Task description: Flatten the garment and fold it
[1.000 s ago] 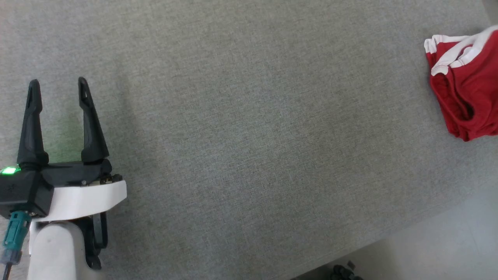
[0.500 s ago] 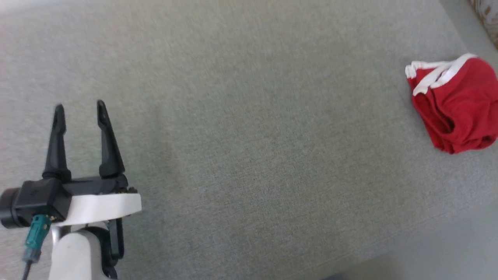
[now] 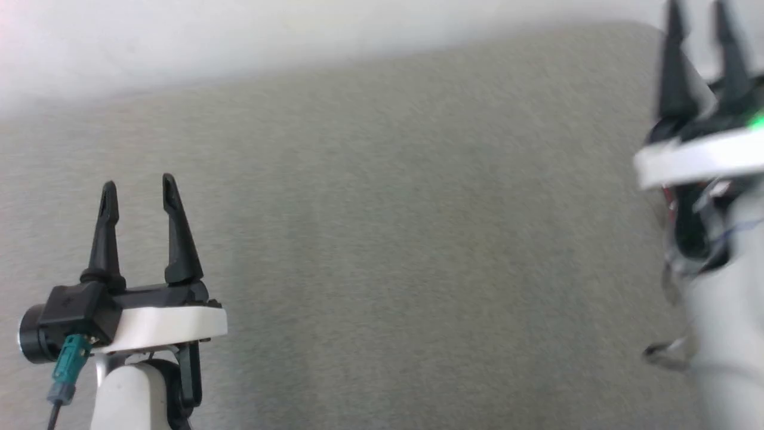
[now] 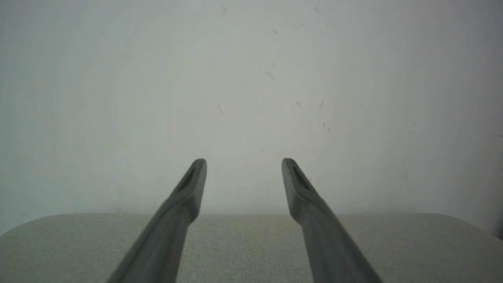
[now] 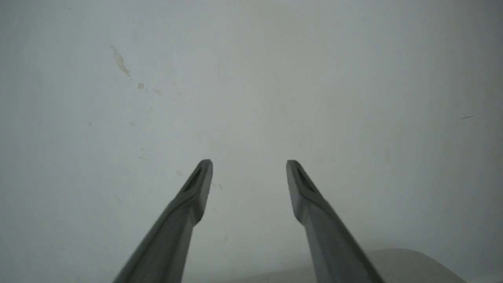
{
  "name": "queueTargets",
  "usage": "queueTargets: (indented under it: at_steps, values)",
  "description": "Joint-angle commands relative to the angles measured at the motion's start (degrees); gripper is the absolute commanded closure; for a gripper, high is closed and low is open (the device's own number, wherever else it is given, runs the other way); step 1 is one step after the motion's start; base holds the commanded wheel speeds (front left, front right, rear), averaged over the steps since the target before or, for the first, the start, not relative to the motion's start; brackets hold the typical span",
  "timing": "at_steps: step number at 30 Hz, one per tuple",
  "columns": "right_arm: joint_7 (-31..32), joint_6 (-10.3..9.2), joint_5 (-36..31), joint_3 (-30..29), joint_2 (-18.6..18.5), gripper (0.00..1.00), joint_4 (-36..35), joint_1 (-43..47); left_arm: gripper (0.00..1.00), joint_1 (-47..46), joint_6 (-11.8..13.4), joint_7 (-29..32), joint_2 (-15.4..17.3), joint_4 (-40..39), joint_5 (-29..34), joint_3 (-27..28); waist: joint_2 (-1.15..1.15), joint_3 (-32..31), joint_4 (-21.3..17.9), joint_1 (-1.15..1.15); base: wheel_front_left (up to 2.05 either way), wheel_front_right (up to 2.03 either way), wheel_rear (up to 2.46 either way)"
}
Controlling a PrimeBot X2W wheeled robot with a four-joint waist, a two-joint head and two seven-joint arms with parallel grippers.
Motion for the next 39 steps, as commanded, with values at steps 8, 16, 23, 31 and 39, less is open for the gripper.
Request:
queueTargets:
  at_steps: [8,16,23,31,39]
  values:
    - [-0.9,-0.05,-10.8,0.1,7.6,0.0,-8.0,16.3,0.0,1.1,0.0,-0.3,-0.4,4.7,-0.3,-0.7,0.01,-9.1,9.6,0.01,0.0,0.0,0.0]
    - [-1.1,-0.05,-12.7,2.6,7.7,0.0,-8.3,25.7,0.0,1.9,0.9,-0.3,-0.7,9.2,-0.6,-2.0,0.01,-10.6,12.4,0.01,0.0,0.0,0.0]
    - [-1.1,-0.05,-14.4,1.3,7.7,0.0,-7.9,30.4,0.0,2.7,1.4,-0.3,-0.9,12.8,-2.4,-2.8,0.01,-11.7,13.4,0.01,0.0,0.0,0.0]
    - [-1.1,-0.05,-14.2,-0.6,7.7,0.0,-7.5,34.1,0.0,4.8,1.3,-0.3,-1.1,14.5,-4.8,-5.5,0.01,-12.9,13.4,0.01,0.0,0.0,0.0]
    - [-1.1,-0.05,-14.1,-1.1,7.7,0.0,-6.4,35.3,0.0,6.0,1.6,-0.3,-1.1,15.9,-6.2,-7.5,0.01,-12.9,12.9,0.01,0.0,0.0,0.0]
